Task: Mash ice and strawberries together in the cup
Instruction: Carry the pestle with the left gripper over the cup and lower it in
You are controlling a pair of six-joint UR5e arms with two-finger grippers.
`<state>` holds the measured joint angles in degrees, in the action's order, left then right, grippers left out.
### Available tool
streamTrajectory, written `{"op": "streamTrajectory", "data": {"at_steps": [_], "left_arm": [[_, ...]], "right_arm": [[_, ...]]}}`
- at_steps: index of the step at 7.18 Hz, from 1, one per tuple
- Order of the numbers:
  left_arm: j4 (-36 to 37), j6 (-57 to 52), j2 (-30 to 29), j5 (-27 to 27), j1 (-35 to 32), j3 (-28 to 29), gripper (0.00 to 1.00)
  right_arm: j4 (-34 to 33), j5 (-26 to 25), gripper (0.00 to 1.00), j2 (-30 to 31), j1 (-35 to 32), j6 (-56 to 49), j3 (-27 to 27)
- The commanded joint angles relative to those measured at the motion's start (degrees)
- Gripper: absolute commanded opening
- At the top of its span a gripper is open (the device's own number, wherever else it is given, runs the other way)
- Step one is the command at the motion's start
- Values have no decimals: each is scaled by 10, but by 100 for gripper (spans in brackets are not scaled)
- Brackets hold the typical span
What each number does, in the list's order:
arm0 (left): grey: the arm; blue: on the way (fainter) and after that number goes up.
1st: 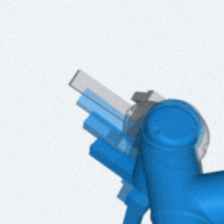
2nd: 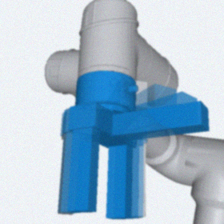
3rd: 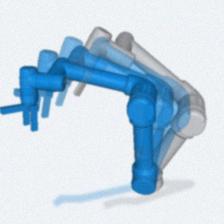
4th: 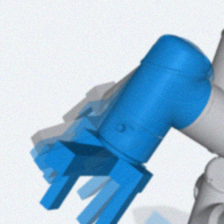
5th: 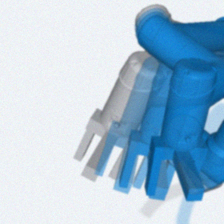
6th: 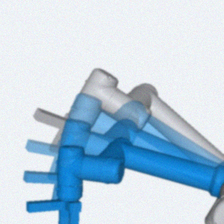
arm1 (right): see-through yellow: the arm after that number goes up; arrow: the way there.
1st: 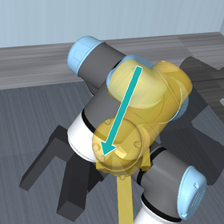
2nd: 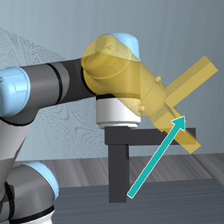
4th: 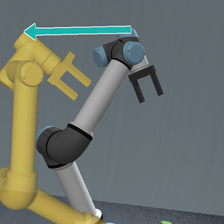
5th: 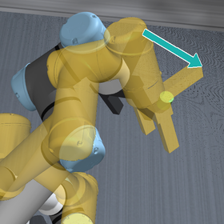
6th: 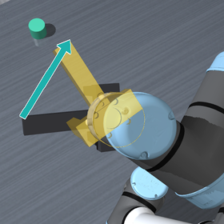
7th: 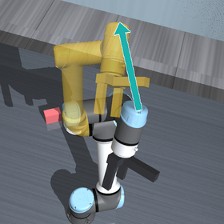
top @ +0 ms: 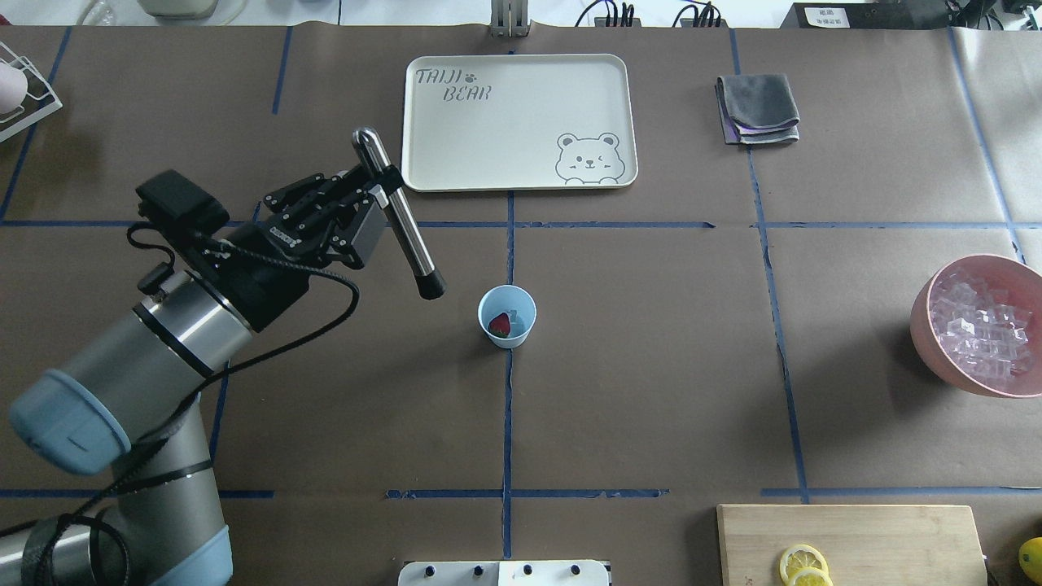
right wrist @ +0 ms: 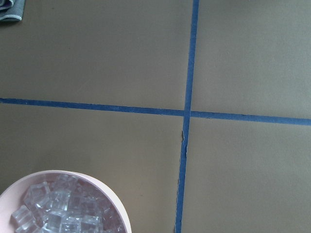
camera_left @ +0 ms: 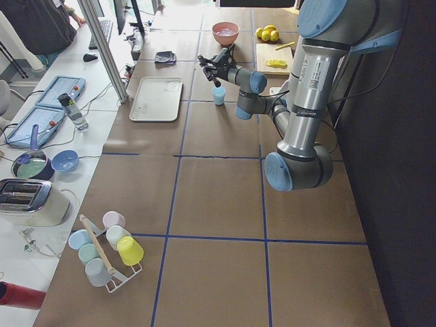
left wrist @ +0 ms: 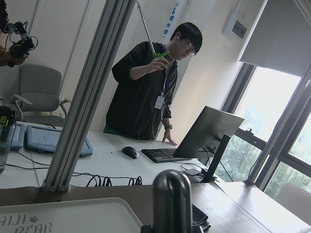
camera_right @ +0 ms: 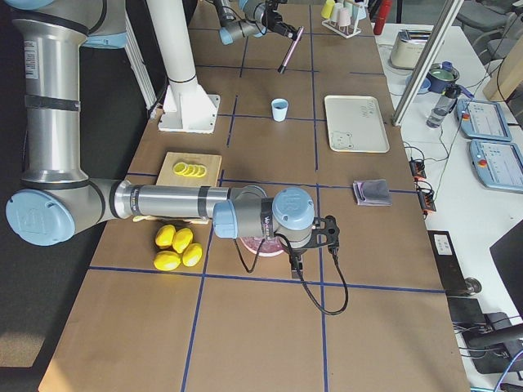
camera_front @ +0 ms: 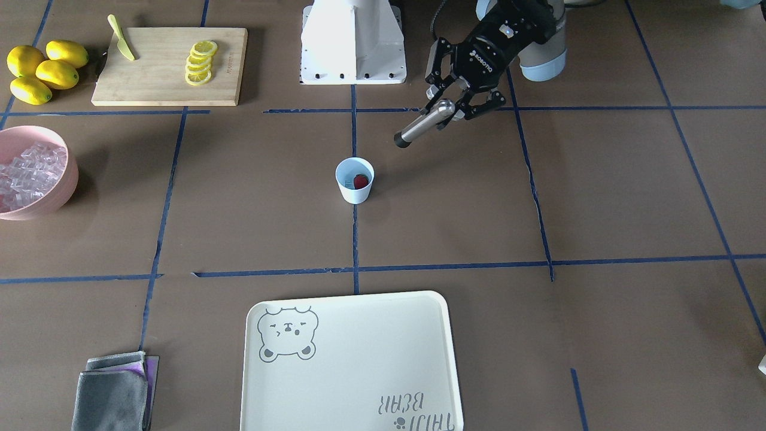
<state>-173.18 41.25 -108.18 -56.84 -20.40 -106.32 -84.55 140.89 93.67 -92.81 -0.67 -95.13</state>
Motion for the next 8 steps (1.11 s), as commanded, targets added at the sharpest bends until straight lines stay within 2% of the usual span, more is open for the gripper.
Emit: {"op": "streamTrajectory", "data": {"at_steps": [1,2,3,4,8], "left_arm": [[-56,-116,-8,71,69,3,0],[-55,-133,-8,70,71,22,0],[-52,-160,-35,70,74,33,0],[-56,-175,-67,65,70,69,0],[-56,-177,-85,33,49,86,0]], "right_arm": [[0,0,100,1,0,0,1],[0,0,100,1,0,0,1],[0,0,100,2,0,0,1],[0,0,100,5,0,0,1],[0,0,100,5,0,0,1]]}}
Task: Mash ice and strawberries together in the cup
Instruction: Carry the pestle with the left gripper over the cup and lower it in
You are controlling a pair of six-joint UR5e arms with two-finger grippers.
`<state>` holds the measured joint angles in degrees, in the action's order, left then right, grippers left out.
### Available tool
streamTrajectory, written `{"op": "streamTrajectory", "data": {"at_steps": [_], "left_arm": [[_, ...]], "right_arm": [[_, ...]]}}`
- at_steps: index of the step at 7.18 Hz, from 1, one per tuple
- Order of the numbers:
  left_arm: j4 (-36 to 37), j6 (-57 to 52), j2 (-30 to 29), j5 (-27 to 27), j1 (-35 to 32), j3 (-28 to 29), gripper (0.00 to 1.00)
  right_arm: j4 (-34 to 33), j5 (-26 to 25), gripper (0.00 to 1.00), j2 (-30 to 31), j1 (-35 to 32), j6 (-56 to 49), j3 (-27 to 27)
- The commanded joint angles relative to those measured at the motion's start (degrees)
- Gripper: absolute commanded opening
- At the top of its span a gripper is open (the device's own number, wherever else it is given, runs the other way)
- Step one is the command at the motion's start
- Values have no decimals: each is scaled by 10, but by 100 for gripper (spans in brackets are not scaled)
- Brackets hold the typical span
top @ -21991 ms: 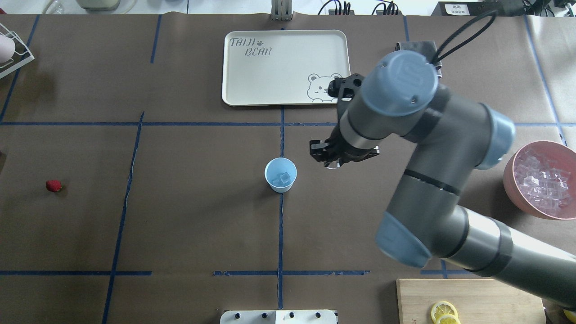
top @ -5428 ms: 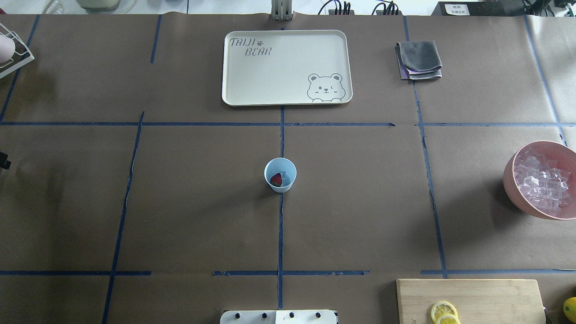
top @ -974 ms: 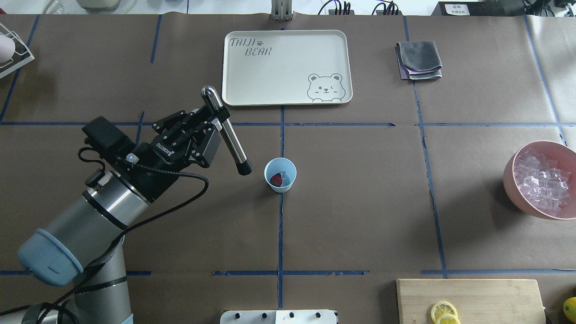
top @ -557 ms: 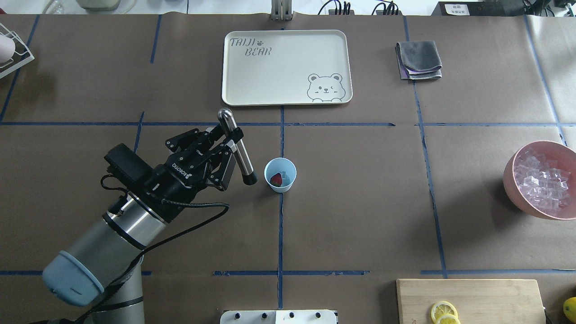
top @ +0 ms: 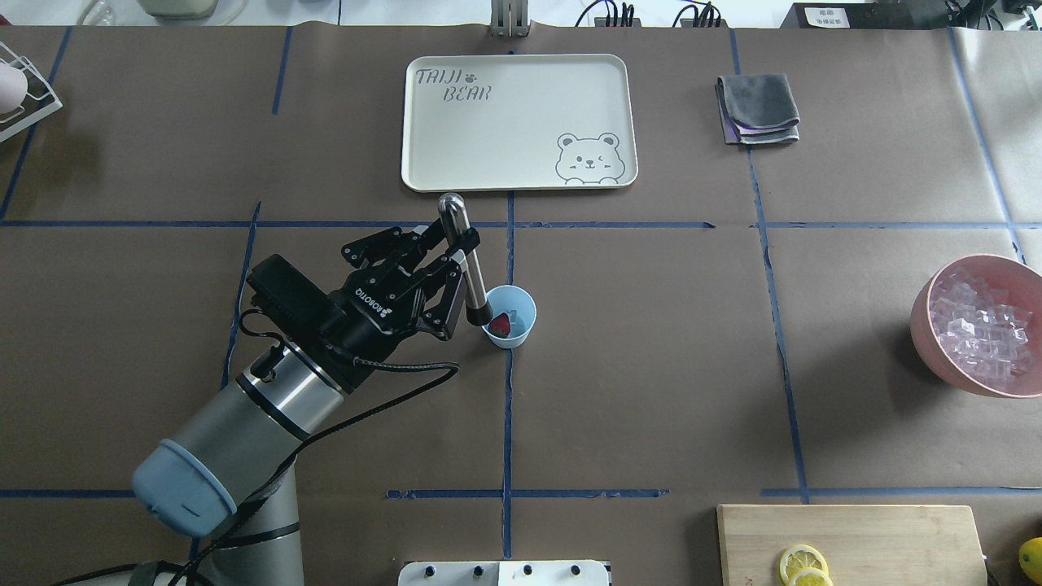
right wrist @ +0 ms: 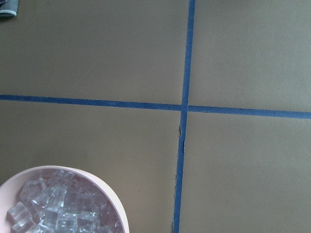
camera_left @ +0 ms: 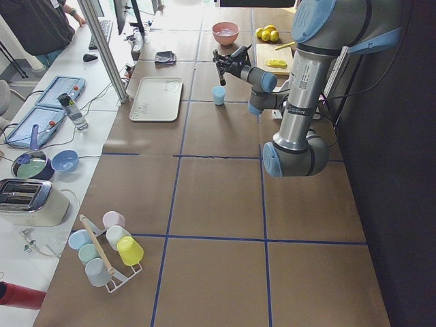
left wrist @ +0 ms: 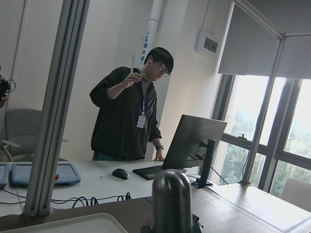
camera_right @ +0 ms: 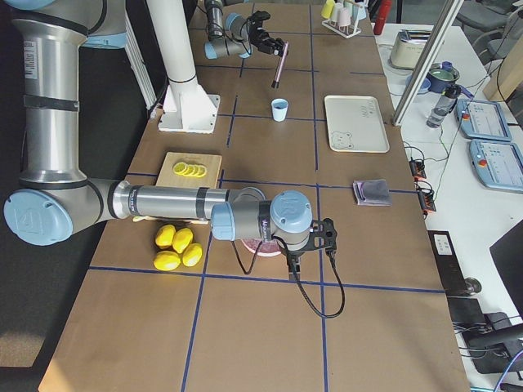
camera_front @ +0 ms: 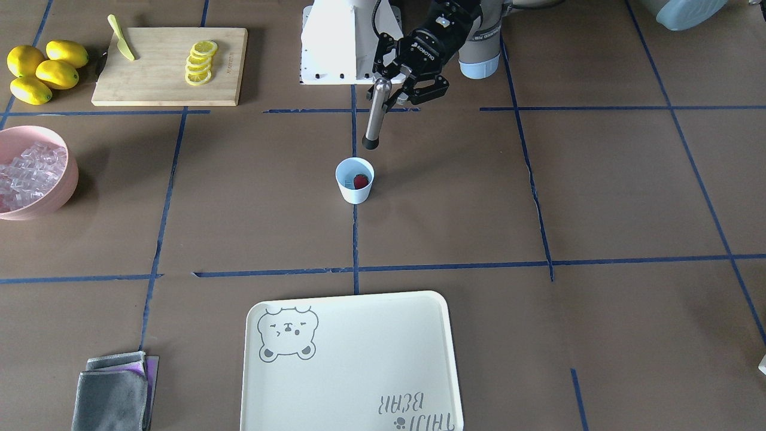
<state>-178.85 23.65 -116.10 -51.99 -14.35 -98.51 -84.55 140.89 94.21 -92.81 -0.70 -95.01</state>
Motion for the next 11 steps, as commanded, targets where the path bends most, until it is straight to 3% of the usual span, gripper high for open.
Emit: {"op": "streamTrajectory", "data": {"at_steps": [1,7,11], "left_arm": [[-1,0,-27,-15,-15,32,0],[-26,6,-77,-13,-16,128,0],[-53,7,-71,-14,-9,147,0]], "right_arm": [[0,0,100,0,0,0,2],[0,0,100,-2,0,0,3],[0,-1,100,-3,0,0,3]]}}
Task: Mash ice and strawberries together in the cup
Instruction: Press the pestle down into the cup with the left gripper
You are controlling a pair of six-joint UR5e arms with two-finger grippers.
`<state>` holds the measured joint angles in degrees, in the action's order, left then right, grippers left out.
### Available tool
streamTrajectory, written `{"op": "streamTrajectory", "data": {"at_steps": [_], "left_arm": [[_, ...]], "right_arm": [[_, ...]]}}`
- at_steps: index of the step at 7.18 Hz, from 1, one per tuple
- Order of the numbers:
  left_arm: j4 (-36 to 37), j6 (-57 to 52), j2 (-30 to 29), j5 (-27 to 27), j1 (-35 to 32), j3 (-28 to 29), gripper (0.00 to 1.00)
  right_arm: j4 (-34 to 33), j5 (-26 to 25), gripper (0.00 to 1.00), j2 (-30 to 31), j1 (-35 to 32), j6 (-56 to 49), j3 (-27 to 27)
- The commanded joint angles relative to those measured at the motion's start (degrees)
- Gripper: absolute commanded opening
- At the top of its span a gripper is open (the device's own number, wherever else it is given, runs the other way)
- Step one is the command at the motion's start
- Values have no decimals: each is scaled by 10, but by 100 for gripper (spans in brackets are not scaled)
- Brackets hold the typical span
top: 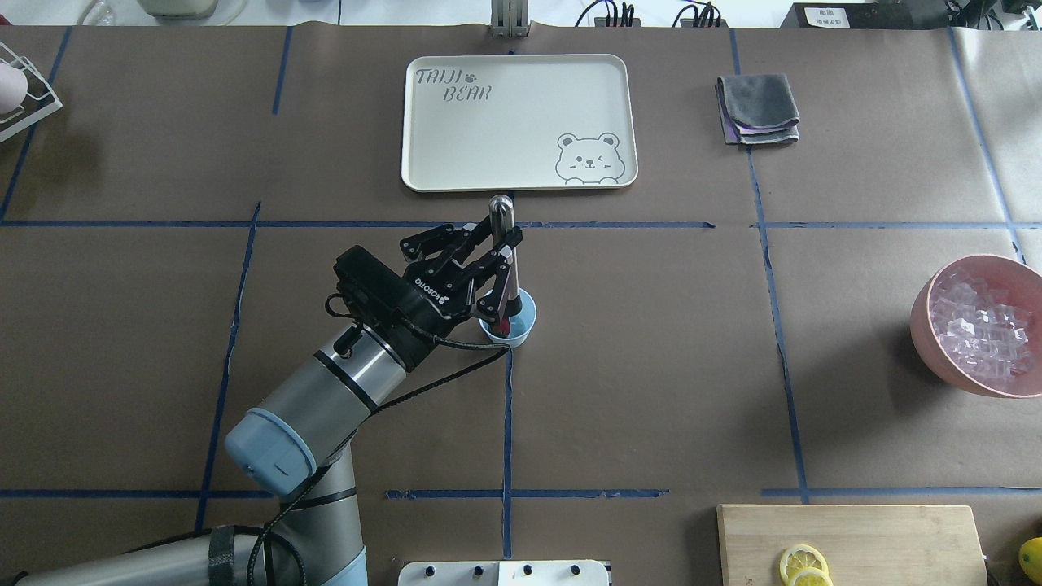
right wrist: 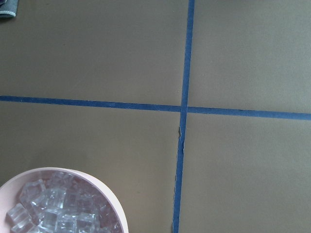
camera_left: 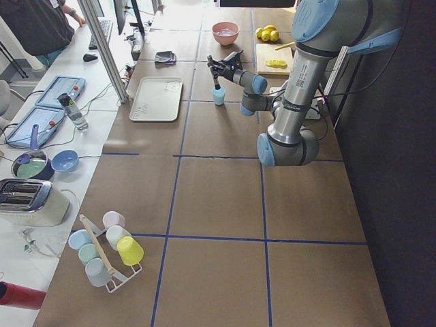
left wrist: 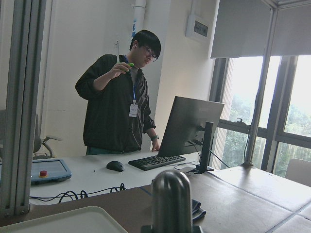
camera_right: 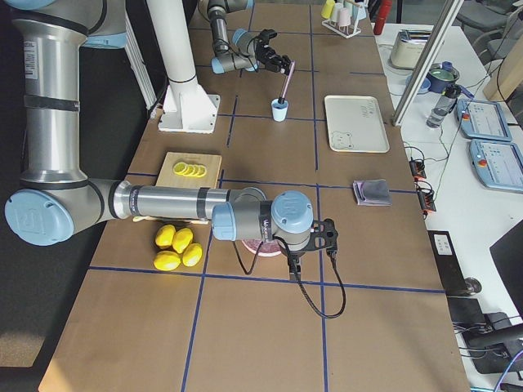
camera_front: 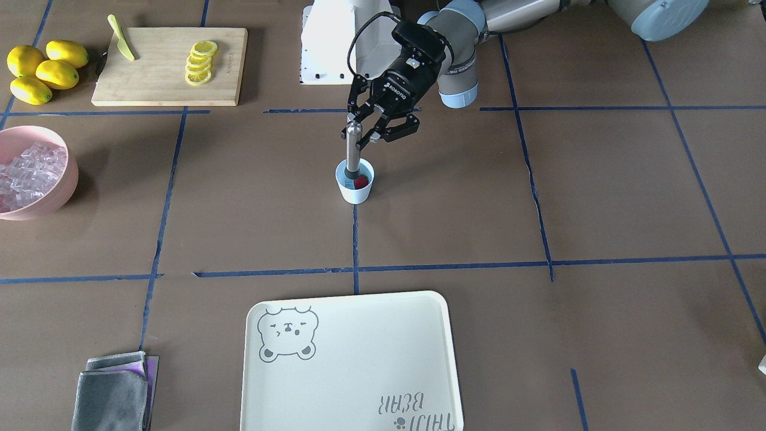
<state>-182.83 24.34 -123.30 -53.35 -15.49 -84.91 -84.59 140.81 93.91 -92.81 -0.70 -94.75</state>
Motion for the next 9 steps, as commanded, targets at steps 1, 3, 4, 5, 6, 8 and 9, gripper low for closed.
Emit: {"op": "streamTrajectory", "data": {"at_steps": [1,3,4,5,6,8,9], "left_arm": [[-22,0,1,1,5,21,0],[-23,1,1,1,11,30,0],[-23,1,1,1,13,30,0],[-23,1,1,1,13,33,0],[-24,2,1,1,12,34,0],[-23,1,1,1,12,37,0],[-24,1,1,1,12,38,0]], "right_arm": [[0,0,100,0,0,0,0],[0,0,100,0,0,0,0],[0,0,100,0,0,0,0],[0,0,100,-1,0,0,0],[0,0,100,-1,0,0,0],[-1,0,100,-1,0,0,0],[-1,-1,100,-1,0,0,1]]}}
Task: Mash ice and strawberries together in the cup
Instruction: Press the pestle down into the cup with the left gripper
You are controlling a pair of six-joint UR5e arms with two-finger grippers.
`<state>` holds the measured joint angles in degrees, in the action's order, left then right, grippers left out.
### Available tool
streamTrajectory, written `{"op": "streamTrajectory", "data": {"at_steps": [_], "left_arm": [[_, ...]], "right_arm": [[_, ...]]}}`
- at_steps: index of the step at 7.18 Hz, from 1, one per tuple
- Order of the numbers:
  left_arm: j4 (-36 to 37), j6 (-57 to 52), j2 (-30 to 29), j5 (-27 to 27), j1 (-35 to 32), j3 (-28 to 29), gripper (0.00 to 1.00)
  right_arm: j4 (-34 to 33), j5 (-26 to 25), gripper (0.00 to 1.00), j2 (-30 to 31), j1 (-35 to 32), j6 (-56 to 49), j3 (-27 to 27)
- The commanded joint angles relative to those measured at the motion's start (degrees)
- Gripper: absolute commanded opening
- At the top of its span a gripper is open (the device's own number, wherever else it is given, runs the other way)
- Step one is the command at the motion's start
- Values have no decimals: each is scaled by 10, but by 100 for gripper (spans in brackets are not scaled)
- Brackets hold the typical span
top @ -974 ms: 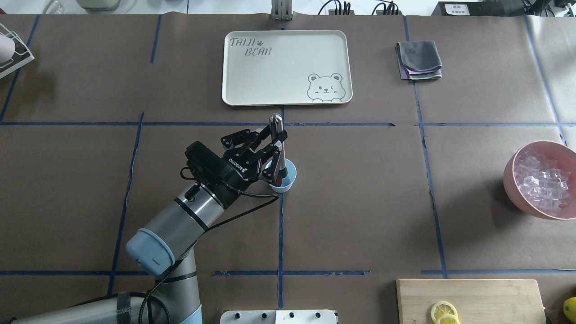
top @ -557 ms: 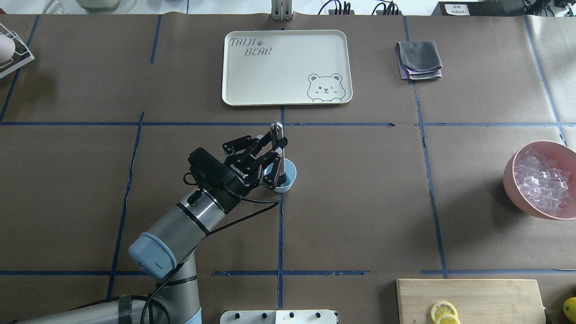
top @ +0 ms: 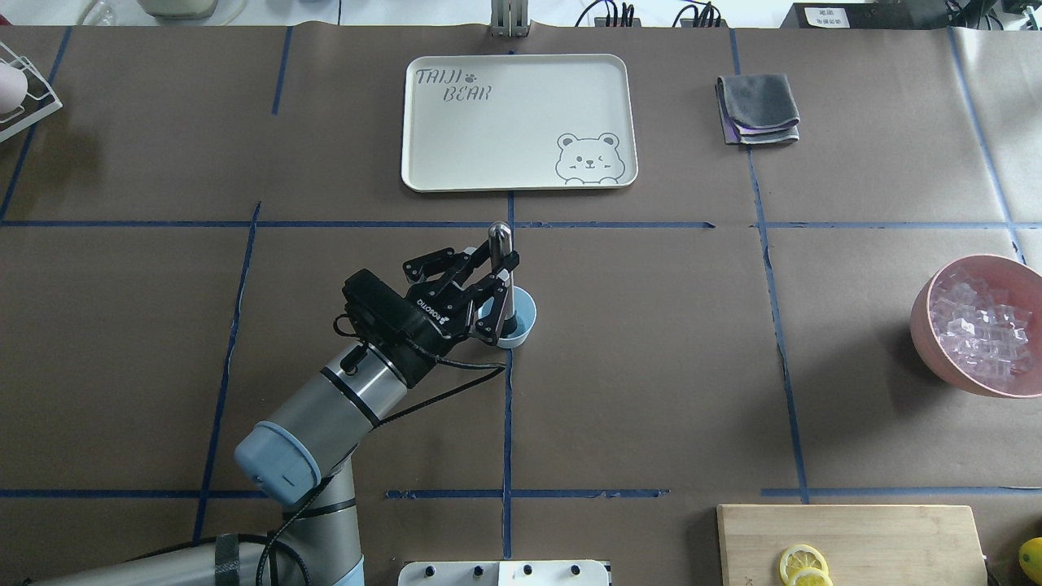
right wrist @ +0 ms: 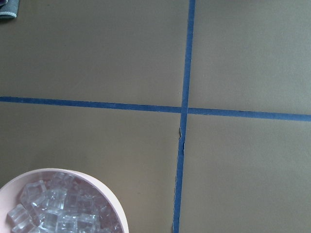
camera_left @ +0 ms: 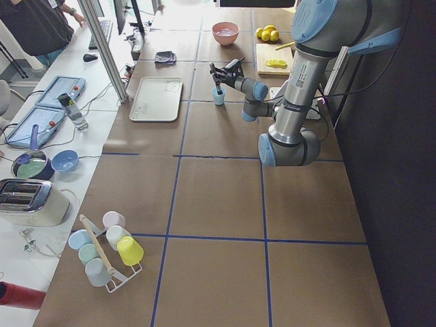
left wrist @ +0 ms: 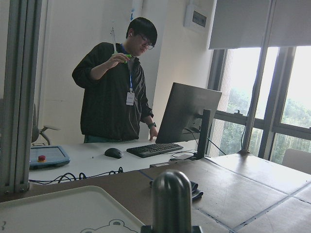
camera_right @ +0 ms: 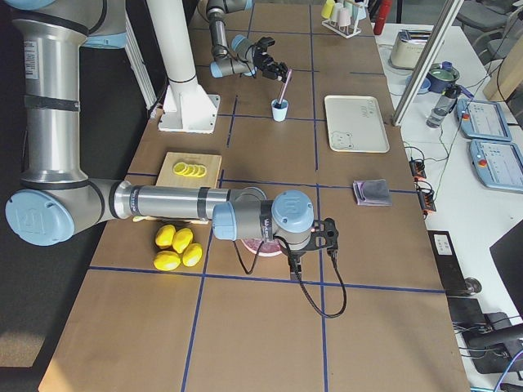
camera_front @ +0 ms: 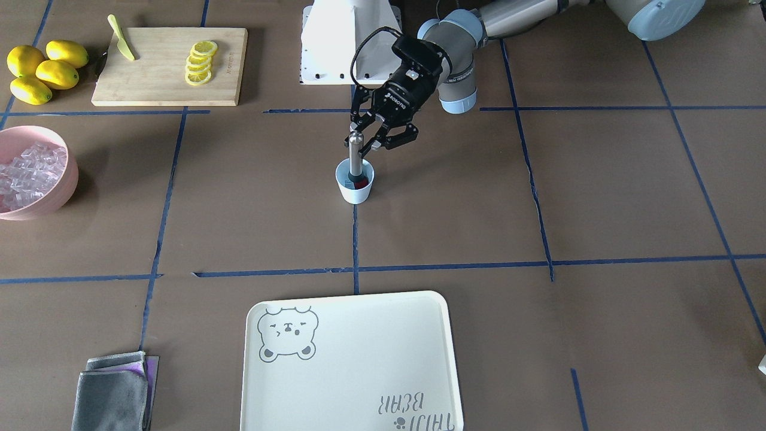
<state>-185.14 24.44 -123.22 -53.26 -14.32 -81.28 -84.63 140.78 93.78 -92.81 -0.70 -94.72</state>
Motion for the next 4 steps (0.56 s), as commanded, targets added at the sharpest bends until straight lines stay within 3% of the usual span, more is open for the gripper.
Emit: {"op": "streamTrajectory", "data": {"at_steps": [1,4], "left_arm": [[0,0,0,0,0,2,0],[0,1,1,1,0,4,0]], "right_arm": [[1,-1,100,0,0,0,1],[1,0,100,-1,0,0,1]]}}
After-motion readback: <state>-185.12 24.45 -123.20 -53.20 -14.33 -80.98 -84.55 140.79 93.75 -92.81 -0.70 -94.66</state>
